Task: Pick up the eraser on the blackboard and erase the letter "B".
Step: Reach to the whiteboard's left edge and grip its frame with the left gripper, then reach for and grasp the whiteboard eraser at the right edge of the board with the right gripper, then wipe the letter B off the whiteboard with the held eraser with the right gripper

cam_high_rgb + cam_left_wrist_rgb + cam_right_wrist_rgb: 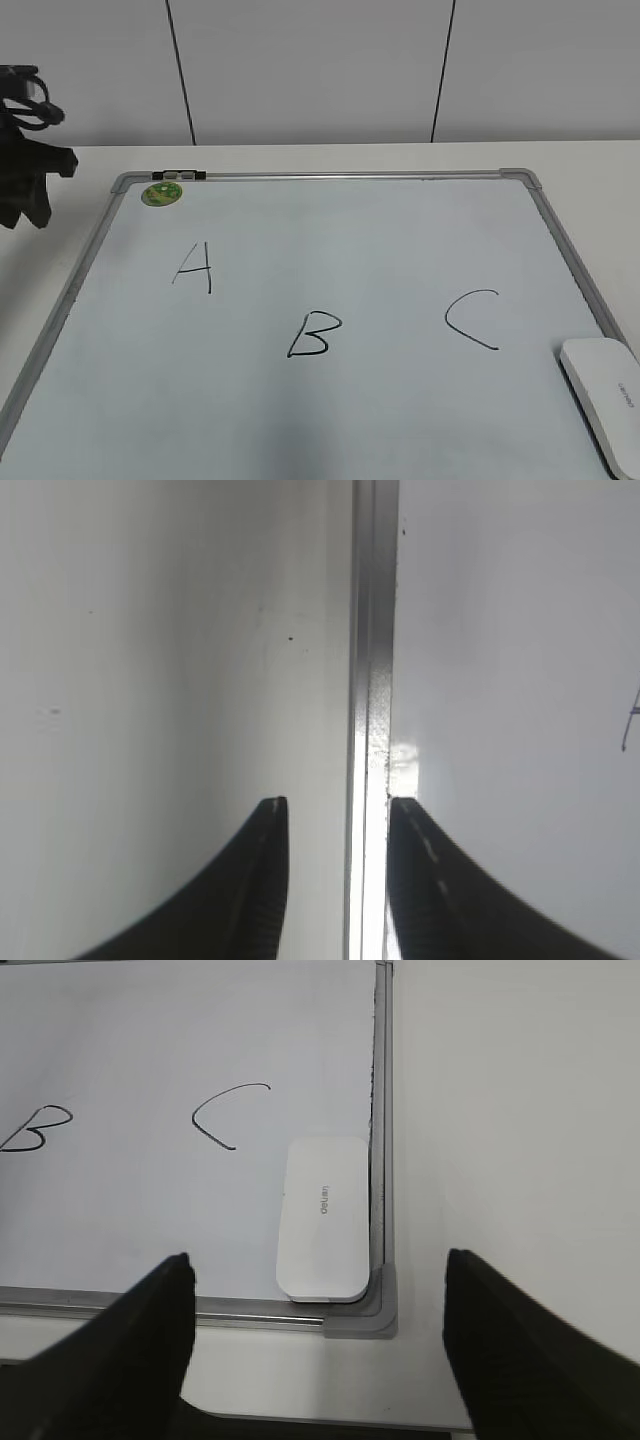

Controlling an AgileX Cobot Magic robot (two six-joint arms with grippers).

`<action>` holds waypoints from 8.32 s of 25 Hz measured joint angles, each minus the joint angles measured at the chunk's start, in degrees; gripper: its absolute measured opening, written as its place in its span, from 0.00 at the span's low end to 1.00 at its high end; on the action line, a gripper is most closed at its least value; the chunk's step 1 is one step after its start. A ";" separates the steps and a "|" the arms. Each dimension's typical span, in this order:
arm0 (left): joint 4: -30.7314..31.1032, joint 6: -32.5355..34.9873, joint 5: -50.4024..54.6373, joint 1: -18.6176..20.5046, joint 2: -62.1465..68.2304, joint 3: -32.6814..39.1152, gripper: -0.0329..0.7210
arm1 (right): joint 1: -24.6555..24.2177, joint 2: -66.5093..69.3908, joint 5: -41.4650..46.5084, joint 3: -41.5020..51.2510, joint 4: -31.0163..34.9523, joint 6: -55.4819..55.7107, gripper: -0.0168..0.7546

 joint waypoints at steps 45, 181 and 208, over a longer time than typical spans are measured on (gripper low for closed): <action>-4.16 4.14 1.37 1.02 16.99 -5.05 0.08 | 0.00 0.00 0.00 0.00 0.00 0.00 0.76; -5.43 4.14 1.24 1.02 16.99 -5.14 0.08 | 29.39 133.28 6.05 -77.82 -0.71 5.29 0.70; -6.56 4.36 1.24 1.14 16.99 -5.14 0.08 | 38.26 135.57 6.13 -83.22 1.22 5.62 0.70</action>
